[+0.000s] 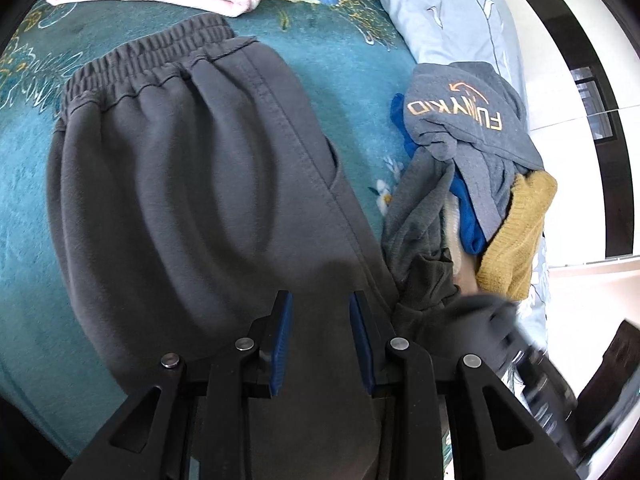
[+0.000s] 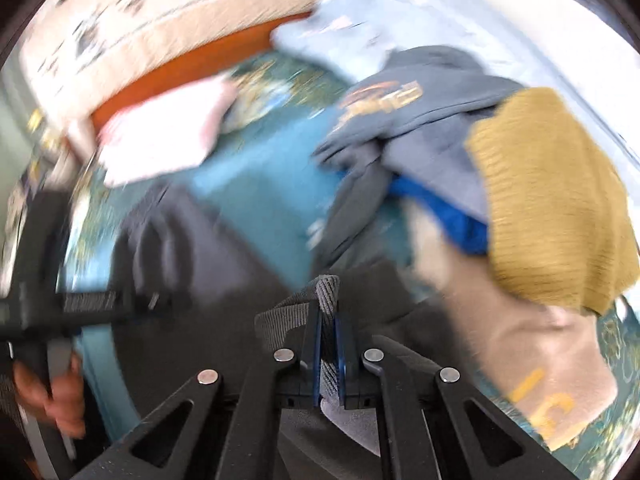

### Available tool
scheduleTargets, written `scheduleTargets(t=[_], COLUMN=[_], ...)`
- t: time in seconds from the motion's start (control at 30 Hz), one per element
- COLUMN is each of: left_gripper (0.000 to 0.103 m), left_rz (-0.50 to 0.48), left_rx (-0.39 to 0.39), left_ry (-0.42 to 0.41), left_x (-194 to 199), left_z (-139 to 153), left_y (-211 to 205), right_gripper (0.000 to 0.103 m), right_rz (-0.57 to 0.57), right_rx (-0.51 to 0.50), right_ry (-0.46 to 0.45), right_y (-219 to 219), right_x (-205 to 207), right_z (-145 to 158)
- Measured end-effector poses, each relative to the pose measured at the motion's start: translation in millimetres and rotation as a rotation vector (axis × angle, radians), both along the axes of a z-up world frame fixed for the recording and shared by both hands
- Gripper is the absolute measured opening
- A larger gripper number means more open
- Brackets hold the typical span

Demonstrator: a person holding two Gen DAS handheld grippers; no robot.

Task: Fold clothes
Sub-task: 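Lift the leg cuffs with the right gripper and pull them straight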

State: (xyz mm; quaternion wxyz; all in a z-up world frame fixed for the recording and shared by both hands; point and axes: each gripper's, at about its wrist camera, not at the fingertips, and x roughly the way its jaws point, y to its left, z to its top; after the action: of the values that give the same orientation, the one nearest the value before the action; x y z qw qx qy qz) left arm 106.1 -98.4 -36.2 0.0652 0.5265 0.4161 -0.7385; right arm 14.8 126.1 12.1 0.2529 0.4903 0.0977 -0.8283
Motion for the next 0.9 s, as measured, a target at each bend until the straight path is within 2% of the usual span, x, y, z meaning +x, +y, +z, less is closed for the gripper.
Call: scheduleTargets(t=[0.1,0.2,0.27,0.33,0.37,0.4,0.47,0.53,0.63,0.73,0.9], left_gripper=[0.030,0.030,0.030,0.030,0.030,0.030,0.030,0.030,0.030,0.030,0.030], left_rz=[-0.002,0.011,0.017,0.019,0.018,0.017,0.013,0.010,0.012,0.044,0.109], left_rx=[0.004,0.015,0.021,0.025,0.028,0.030,0.032,0.037,0.040,0.021,-0.013], left_ry=[-0.004,-0.019,-0.027,-0.033,-0.033,-0.032,-0.027,-0.018,-0.006,-0.001,0.002], left_x=[-2,-1,-1,0,0,0,-1,-2,-2,3,12], left_z=[-1,-5,-7,-8,-8,-7,-6,-4,-2,3,11], left_y=[0,-2,-2,-2,-2,-1,1,3,3,-4,-18], right_gripper=[0.006,0.006,0.010,0.011,0.020,0.041,0.063,0.063,0.063,0.063,0.065], right_rz=[-0.129,-0.243,-0.277,-0.281,-0.284,-0.288,-0.305,-0.325,-0.292,-0.216,-0.208], right_rx=[0.015,0.036,0.046,0.072,0.079,0.084,0.097,0.102,0.073,0.095,0.264], right_ry=[-0.021,-0.101,-0.137,-0.130,-0.118,-0.105,-0.055,0.012,-0.024,-0.103,-0.074], right_y=[10,15,13,9,10,10,12,15,6,-18,-56], right_x=[-28,-50,-56,-55,-53,-50,-42,-24,-3,3,1], right_z=[-19,-53,-66,-67,-63,-59,-44,-24,-18,-39,-78])
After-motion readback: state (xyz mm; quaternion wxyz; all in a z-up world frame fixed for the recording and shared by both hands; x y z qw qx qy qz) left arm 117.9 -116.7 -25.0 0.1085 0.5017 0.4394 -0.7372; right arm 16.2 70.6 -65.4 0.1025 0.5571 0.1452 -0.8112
